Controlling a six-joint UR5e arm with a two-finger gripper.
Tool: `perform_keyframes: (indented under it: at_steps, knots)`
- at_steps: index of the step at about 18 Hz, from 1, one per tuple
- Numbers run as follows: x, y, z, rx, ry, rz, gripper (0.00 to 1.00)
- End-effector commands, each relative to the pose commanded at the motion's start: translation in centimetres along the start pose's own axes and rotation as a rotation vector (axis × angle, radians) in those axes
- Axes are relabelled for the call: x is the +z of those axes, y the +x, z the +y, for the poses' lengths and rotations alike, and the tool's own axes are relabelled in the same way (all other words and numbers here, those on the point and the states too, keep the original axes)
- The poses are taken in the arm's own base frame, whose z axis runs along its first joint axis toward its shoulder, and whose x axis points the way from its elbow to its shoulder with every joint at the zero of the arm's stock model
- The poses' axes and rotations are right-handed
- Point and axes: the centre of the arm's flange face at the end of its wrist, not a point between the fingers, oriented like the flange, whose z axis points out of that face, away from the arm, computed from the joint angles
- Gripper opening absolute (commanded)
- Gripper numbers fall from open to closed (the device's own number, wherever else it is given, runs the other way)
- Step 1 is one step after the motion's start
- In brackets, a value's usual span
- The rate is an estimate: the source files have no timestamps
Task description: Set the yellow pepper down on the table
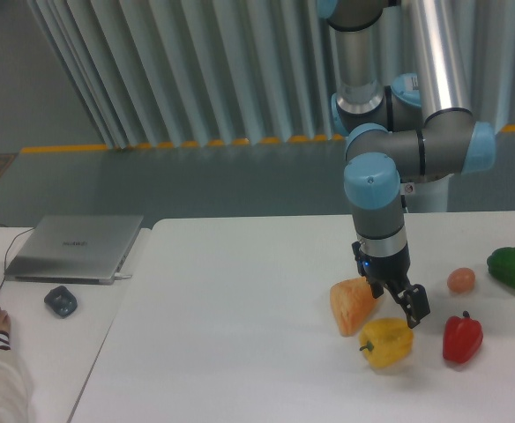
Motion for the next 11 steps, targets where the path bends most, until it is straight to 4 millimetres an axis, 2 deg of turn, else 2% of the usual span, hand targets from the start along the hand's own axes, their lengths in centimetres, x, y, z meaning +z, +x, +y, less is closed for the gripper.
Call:
perform_keyframes:
  at_steps: [2,5,7,11]
  knots:
    - [-0.3,-2.1,0.5,0.08,-0.057,-0.057,1.0]
    - [1.2,-3.9,2.4,0.147,-0.099,-0.051,1.0]
    - [-0.2,-6.1,4.0,0.115,-0.083,-0.082,1.0]
    - [-1.5,-8.9,6.5,0.25,-0.099,-0.098,1.0]
